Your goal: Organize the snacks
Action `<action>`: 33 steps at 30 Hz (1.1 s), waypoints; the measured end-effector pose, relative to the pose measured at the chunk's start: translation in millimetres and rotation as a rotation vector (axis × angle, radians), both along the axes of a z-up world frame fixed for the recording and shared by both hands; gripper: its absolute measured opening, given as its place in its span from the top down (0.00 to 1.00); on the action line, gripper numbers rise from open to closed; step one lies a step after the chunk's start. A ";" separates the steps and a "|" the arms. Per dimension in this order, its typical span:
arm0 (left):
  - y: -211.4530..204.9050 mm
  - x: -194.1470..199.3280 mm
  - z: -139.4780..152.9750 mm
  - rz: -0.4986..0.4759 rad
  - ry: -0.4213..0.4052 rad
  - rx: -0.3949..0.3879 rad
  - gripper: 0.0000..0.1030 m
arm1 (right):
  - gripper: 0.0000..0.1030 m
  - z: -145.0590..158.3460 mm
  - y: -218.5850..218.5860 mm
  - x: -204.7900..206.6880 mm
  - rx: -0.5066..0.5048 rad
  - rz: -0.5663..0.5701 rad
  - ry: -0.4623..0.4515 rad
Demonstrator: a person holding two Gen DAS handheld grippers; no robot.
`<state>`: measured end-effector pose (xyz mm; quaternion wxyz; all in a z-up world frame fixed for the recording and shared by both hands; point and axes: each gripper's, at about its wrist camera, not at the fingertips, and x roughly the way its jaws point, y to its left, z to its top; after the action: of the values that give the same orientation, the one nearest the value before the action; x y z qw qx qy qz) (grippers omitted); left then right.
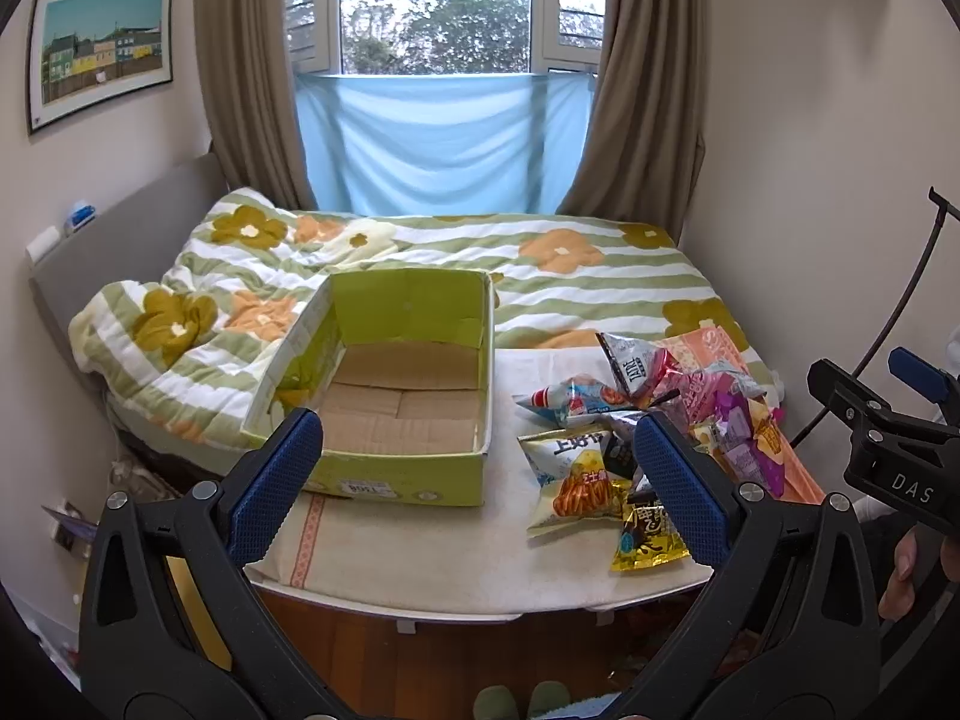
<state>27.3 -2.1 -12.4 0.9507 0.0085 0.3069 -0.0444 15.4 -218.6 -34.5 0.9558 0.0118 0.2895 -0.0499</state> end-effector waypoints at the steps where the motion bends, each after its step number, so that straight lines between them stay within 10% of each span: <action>1: 0.4 0.4 0.0 0.000 -0.001 0.001 0.00 | 0.00 -0.3 0.3 0.3 0.000 -0.001 0.000; 16: 2.8 21.6 -7.6 -0.017 0.020 -0.023 0.00 | 0.00 -5.9 -2.0 4.7 -0.034 -0.048 0.031; 33: -93.4 85.1 -117.7 -0.203 0.277 -0.027 0.00 | 0.00 -104.8 -81.3 19.9 -0.030 -0.073 0.252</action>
<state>112.3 -95.5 -130.1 0.8900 0.0204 0.4317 -0.1451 35.3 -300.0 -139.3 0.9094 0.0015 0.4061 -0.0900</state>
